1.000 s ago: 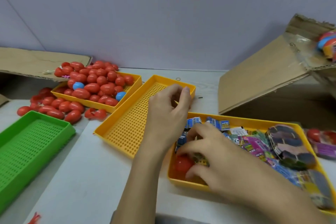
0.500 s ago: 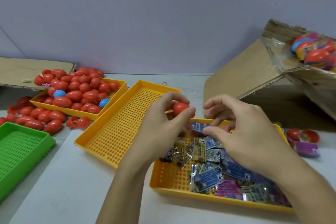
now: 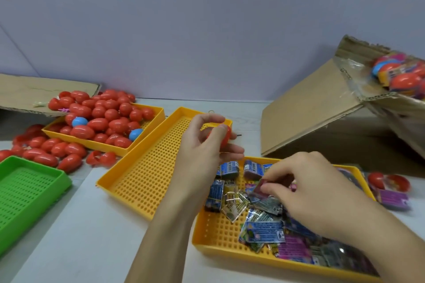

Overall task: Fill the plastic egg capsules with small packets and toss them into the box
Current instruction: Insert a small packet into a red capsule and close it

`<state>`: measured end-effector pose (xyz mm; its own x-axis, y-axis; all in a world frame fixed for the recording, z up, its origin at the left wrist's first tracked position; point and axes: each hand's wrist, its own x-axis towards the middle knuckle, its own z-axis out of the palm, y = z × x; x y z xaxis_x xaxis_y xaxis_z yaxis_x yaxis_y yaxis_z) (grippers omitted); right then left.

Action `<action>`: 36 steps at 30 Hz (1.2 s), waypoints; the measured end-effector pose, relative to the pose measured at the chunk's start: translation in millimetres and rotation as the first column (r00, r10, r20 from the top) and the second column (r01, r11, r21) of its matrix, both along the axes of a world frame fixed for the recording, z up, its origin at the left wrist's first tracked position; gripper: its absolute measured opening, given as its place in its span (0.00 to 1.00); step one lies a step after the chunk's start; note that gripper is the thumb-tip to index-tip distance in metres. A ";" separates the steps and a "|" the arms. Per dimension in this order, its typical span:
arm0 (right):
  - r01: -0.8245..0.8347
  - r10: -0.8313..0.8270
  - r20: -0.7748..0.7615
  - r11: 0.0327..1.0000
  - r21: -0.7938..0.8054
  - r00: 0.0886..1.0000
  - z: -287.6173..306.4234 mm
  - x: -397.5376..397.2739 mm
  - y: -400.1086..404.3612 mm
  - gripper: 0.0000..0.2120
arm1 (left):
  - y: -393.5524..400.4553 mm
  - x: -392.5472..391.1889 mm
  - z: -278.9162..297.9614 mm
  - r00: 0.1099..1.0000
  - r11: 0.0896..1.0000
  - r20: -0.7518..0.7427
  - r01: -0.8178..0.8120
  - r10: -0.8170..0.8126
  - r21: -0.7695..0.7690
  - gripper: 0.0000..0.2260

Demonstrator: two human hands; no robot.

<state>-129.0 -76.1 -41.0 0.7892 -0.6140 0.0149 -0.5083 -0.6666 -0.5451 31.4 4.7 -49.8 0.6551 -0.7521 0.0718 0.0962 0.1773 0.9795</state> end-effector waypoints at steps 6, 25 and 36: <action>0.071 -0.152 0.374 0.973 0.222 0.915 14.7 -12.0 -13.4 0.05 | -3.6 -9.4 3.1 0.990 0.990 0.020 0.136 -0.137 0.037 0.05; 0.134 -0.340 0.430 0.888 0.440 0.836 14.6 -21.1 -24.9 0.06 | 9.6 -12.3 2.2 0.659 0.798 0.522 0.208 -0.542 0.566 0.22; 0.175 -0.306 0.373 0.922 0.346 0.876 8.9 -18.4 -25.7 0.08 | 11.3 -8.9 -1.5 0.635 0.819 0.577 0.161 -0.513 0.551 0.09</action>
